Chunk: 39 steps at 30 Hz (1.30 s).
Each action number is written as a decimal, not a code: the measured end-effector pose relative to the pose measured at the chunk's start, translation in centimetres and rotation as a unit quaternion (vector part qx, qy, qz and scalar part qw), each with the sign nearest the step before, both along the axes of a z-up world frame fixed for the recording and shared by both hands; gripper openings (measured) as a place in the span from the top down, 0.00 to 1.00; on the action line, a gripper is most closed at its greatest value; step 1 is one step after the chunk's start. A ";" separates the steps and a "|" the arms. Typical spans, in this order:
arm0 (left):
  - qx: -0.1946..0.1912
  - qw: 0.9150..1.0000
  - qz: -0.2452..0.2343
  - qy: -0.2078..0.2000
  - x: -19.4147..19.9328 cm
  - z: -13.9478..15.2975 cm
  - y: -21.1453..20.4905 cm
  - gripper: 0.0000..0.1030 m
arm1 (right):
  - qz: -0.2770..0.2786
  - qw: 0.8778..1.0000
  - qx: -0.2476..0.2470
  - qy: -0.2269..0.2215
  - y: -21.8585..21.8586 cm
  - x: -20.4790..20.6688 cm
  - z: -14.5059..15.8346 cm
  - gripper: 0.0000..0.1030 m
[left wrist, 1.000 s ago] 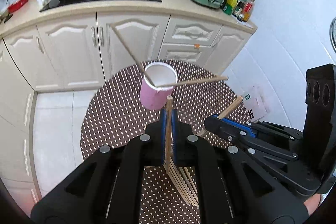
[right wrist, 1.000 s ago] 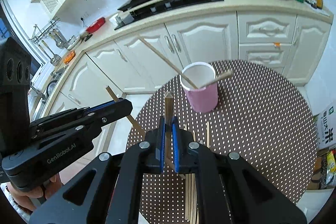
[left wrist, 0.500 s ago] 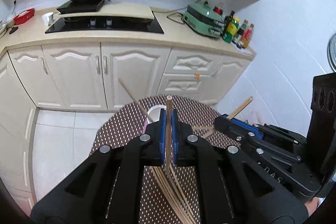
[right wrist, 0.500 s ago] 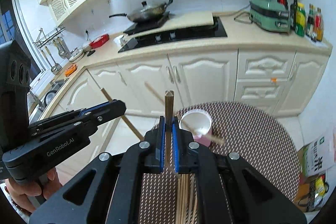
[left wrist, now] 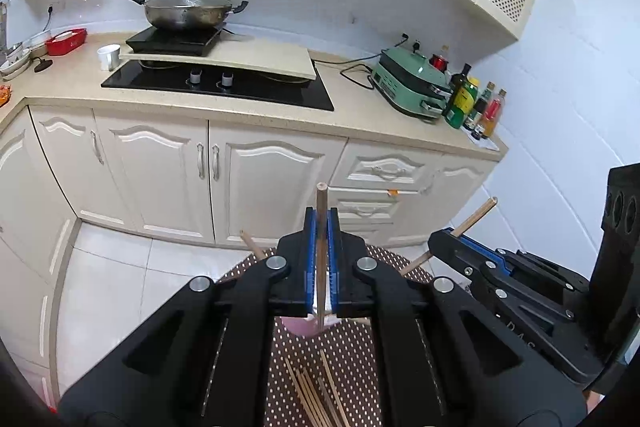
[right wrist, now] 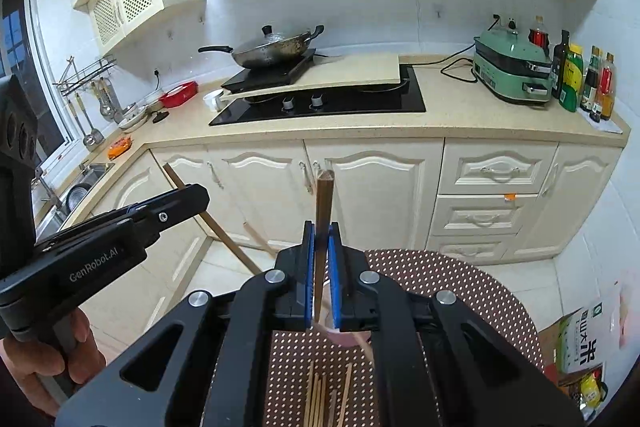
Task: Organize utensils
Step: 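Lift both held sticks and lower them into the pink cup, then open both grippers to release the sticks in the cup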
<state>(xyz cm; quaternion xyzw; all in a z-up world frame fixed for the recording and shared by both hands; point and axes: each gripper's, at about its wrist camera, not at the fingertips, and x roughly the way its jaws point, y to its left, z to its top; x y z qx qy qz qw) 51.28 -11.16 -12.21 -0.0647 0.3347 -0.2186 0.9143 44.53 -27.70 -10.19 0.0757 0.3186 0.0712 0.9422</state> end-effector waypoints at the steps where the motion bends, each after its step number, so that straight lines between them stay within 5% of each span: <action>1: 0.003 1.000 0.001 -0.001 0.3 -0.1 -0.3 0.95 | 0.000 1.000 0.001 0.003 -0.2 0.3 -0.2 0.95; 17: -0.022 1.000 0.004 -0.016 1.9 1.2 -1.1 0.95 | 0.002 1.000 -0.007 -0.012 -0.6 1.2 1.1 0.95; 39: 0.029 0.997 -0.004 0.074 1.6 -7.0 -2.0 0.94 | 0.006 0.997 -0.005 0.079 -0.1 0.3 -5.3 0.94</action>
